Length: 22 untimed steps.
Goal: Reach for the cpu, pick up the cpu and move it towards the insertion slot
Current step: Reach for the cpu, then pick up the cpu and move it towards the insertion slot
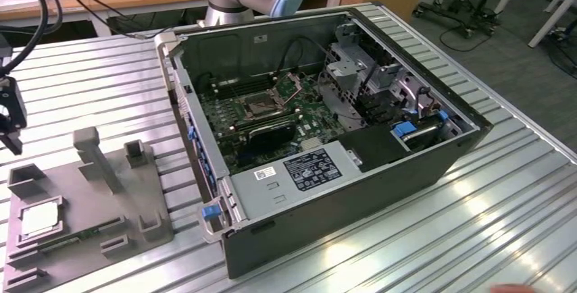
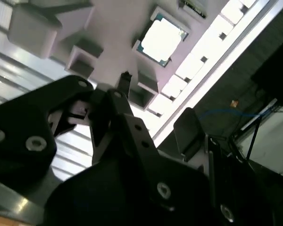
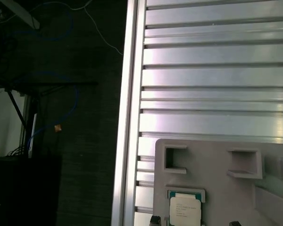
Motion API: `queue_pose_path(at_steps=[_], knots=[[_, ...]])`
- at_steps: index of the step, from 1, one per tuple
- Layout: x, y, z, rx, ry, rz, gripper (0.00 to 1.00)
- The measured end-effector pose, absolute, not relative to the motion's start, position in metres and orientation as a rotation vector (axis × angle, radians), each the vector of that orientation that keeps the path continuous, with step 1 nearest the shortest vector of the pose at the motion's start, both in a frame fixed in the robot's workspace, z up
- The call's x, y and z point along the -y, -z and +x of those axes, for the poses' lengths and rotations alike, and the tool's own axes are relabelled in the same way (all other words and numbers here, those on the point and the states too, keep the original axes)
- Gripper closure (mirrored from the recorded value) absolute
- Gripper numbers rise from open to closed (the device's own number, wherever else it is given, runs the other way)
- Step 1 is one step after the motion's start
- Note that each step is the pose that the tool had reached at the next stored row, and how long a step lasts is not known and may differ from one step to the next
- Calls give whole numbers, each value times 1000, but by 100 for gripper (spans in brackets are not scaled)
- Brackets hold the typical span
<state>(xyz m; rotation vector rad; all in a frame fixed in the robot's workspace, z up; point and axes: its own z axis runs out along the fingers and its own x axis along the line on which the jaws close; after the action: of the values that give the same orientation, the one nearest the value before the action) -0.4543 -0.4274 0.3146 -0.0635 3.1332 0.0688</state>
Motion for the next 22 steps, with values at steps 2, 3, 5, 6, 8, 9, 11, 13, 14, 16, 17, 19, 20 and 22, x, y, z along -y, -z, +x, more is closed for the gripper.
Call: queue_pose_path(at_steps=[2, 3, 5, 6, 8, 9, 11, 13, 14, 16, 17, 19, 20, 22], knots=[[428, -314, -455, -3131, -69, -64, 36], [428, -314, -455, -3131, -69, -64, 36], [428, -314, -455, -3131, -69, -64, 36], [428, -314, -455, -3131, -69, -64, 36], [428, -314, -455, -3131, -69, -64, 36], [428, -314, -455, -3131, -69, -64, 36], [428, -314, -455, -3131, -69, -64, 36], [428, -314, -455, -3131, -69, -64, 36], [429, -314, -455, -3131, -69, -64, 36], [429, -314, -455, -3131, -69, -64, 36], [429, -314, -455, -3131, -69, -64, 36], [429, -314, -455, -3131, -69, -64, 36], [429, -314, -455, -3131, -69, -64, 36], [429, -314, -455, -3131, -69, -64, 36]])
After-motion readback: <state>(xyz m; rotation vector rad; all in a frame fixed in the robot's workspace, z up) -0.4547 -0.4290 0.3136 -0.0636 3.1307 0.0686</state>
